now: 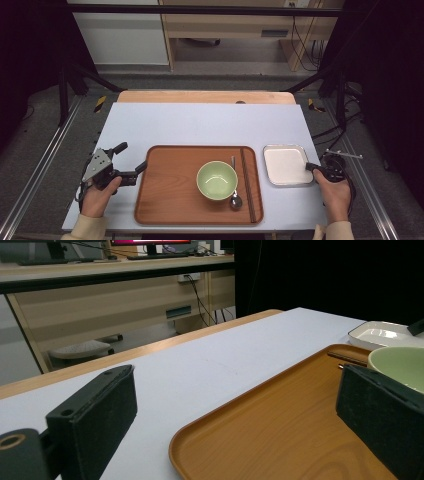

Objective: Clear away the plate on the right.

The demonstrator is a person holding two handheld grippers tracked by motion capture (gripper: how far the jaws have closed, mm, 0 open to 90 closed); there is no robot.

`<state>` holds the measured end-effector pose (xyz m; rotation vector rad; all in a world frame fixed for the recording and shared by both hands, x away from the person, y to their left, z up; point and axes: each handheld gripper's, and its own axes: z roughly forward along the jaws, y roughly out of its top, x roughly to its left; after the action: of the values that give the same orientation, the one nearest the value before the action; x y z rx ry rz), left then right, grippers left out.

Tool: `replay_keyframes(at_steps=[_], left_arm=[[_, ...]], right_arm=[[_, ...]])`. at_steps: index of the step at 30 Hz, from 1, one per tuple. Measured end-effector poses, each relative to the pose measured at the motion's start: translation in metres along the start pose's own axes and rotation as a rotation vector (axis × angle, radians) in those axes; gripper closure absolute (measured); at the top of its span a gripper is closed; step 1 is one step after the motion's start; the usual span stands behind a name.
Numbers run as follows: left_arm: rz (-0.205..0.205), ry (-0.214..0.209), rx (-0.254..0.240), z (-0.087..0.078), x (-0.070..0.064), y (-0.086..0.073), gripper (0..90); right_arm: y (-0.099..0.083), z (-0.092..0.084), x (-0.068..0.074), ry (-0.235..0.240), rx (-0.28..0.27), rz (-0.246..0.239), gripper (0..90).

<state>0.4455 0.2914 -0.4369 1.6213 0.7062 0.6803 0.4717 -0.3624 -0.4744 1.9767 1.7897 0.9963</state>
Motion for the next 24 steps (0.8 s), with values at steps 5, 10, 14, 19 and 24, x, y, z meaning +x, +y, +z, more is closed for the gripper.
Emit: replay_keyframes(at_steps=[5,10,14,19,24], left_arm=[[0.001,-0.002,-0.001,0.0,-0.001,0.0,2.6],[0.003,-0.002,0.0,0.001,-0.002,0.001,2.6],[0.003,-0.001,-0.004,0.001,-0.002,0.002,2.6],[0.005,0.005,-0.006,0.0,-0.002,0.003,2.8],[-0.01,0.023,-0.008,-0.002,0.0,0.004,3.0]], right_arm=[[0.001,0.001,-0.001,-0.006,0.0,0.006,87.5],[0.001,-0.001,-0.003,0.034,-0.001,0.07,88.9],[0.003,-0.003,-0.001,0.047,-0.017,0.073,89.1],[0.006,-0.012,0.002,0.047,-0.081,0.069,89.2],[0.01,-0.026,0.012,0.03,-0.153,0.049,89.2]])
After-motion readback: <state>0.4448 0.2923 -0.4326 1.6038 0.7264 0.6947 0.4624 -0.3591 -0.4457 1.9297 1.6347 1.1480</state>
